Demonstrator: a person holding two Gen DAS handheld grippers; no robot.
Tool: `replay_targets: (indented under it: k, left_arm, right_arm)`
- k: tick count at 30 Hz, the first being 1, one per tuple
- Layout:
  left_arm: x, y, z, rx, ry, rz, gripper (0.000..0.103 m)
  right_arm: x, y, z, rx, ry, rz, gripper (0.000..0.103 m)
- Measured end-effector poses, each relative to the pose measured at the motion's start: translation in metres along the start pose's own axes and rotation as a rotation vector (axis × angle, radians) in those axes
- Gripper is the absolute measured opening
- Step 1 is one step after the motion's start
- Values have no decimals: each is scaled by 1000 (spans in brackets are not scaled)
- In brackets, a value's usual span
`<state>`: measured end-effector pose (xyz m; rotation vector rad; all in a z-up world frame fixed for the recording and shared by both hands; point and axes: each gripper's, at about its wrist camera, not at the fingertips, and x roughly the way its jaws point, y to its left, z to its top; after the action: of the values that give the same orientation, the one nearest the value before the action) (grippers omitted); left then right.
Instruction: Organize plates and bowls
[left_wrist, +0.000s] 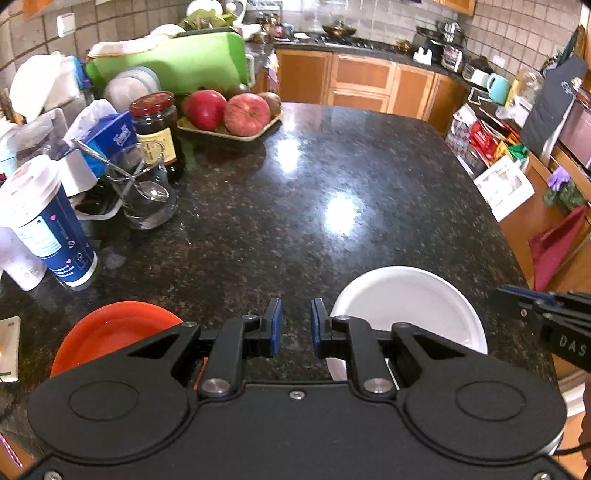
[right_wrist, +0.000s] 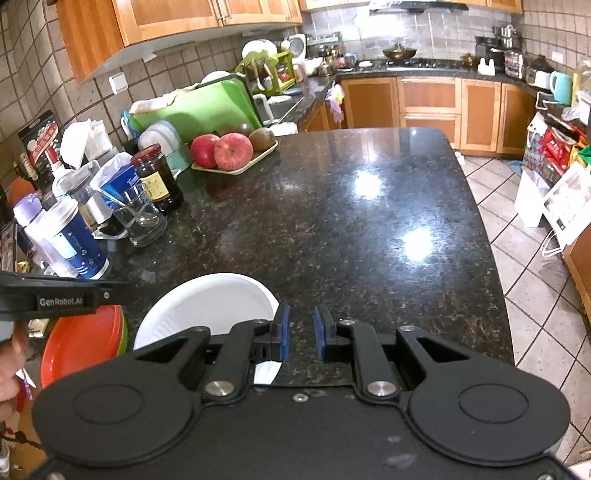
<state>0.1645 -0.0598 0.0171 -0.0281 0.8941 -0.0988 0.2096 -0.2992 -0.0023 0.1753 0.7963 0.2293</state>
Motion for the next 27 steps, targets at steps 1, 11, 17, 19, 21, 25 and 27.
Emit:
replay_targets:
  k: [1,11,17,19,21,25,27]
  left_arm:
    - [-1,0,-1,-1,-11,9,22]
    - [-9,5,-10,-22,-67,44,23]
    - [-20,14,-19,-33,-71,-16,23]
    - [-25,16,-22,-19,-88,-38,23]
    - [-30,16,-26,0,-111,-52,23]
    - [-35,15,-33,30,-136,-77,23]
    - [-35,15,-35,34,-133,-98,23]
  right_arm:
    - [-1,0,-2,0,-12,-6,18]
    - [-11,20,-13,-41,-100,-35,18]
    - [-19,37,-21,-32,-145,-35,18]
    - [-22,42,-25,-24,-158,-46,18]
    - [-24,47,-30,-12,-169,-53,19]
    - [-30,51,-41,19,-181,-56,22]
    - [-33,51,-45,23,-187,-64,25]
